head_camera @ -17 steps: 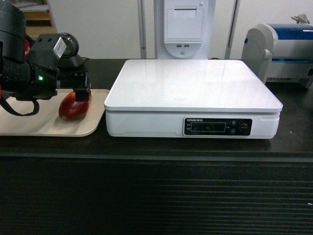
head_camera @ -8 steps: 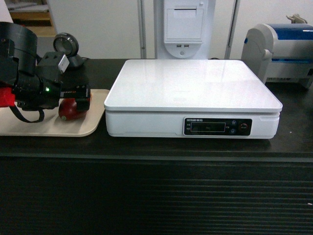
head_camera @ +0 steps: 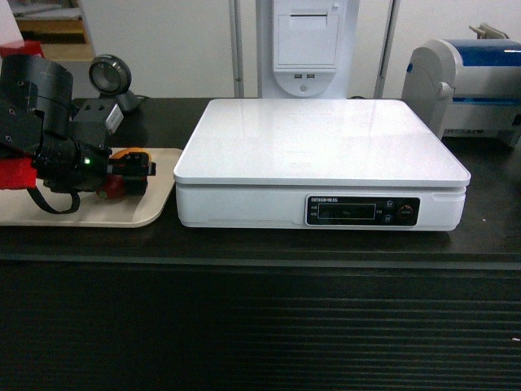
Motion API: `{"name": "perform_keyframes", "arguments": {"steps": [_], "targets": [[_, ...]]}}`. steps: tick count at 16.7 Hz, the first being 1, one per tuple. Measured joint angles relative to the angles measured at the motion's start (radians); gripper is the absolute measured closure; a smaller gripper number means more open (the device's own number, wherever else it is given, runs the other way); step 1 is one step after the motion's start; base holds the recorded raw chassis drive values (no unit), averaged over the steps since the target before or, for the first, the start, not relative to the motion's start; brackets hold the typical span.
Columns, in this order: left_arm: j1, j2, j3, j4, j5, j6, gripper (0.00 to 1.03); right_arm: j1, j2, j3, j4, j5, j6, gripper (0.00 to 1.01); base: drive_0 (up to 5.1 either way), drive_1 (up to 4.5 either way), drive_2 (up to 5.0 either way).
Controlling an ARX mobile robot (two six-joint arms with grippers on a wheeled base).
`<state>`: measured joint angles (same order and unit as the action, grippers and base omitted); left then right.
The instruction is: Place dark red mango on scale at checkout
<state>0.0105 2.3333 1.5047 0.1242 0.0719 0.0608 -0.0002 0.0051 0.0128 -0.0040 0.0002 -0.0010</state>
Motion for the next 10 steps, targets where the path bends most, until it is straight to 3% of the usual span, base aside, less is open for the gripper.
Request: {"name": "perform_keyframes", "arguments": {"steps": [1,5,10], "targets": [[0.000,0.000,0.000,0.003,0.000,0.000,0.36,0.000,0.000,0.000,0.000,0.000,0.000,0.03,0.0,0.00,0.0],[-0.001,-0.004,-0.026,0.045,-0.004,0.002,0.37,0.000,0.000,0.000,0.000,0.000,0.000,0.03,0.0,0.00,0.0],[-0.027,-0.193,-0.253,0.190,-0.036,0.029,0.38,0.000,0.000,0.000,0.000,0.000,0.000,0.03,0.0,0.00,0.0]]}}
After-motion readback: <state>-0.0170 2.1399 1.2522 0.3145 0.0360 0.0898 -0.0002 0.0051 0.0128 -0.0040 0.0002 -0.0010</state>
